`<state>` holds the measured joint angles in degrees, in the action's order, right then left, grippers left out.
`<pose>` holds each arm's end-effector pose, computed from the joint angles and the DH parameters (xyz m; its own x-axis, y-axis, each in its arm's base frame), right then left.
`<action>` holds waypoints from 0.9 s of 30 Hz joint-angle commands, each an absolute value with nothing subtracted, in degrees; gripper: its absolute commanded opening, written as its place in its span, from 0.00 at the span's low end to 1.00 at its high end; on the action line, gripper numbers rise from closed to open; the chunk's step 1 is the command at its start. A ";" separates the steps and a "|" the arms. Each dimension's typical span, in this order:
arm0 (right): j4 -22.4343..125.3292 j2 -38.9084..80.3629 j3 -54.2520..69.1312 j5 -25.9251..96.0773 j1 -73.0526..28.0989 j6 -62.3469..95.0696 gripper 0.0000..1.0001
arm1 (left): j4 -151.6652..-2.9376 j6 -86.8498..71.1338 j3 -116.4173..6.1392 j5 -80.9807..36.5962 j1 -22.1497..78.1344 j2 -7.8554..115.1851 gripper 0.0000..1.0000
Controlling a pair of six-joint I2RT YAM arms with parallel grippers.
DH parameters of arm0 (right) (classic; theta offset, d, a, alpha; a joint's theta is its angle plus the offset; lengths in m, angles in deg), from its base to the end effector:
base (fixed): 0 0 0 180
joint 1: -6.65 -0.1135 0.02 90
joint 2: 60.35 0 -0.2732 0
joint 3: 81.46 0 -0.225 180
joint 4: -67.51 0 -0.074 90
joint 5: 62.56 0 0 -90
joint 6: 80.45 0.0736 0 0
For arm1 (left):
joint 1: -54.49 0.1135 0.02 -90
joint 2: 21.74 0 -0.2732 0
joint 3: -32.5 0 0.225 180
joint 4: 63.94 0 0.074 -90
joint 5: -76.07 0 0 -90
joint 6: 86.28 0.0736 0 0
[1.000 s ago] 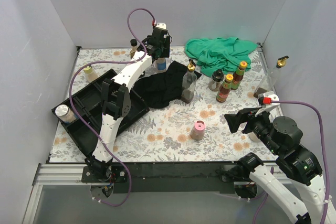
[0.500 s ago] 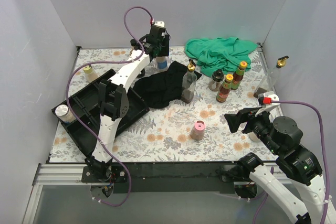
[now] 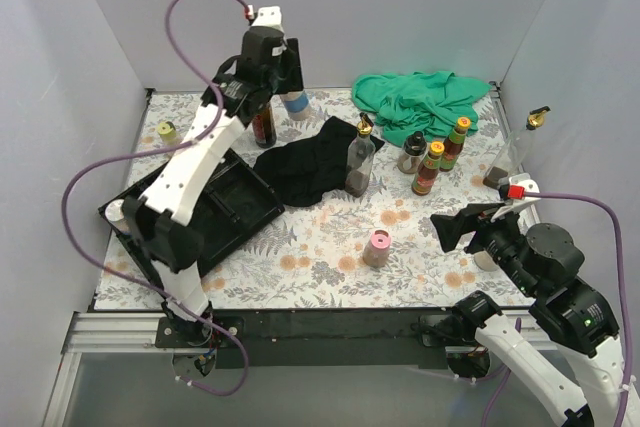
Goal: Organize the condiment bottles
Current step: Pick up the bottle from the center of the board, then place the bottle in the storage box.
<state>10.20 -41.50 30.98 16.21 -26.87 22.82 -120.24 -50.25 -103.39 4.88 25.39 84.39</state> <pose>0.0533 0.0181 0.3490 -0.2088 0.1317 -0.9690 -0.3423 0.9183 0.1986 0.3783 -0.1834 0.4234 -0.3981 -0.6545 -0.6427 -0.1932 0.7448 -0.6387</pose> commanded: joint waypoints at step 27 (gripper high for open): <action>11.08 -43.83 27.62 21.37 -27.19 27.92 0.90 | -127.32 -60.96 -64.98 31.16 56.23 50.07 0.00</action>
<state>9.94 -43.29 29.56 20.04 -26.87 27.04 -133.21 -60.24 -65.75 26.54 50.79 52.08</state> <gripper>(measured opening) 0.902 0.564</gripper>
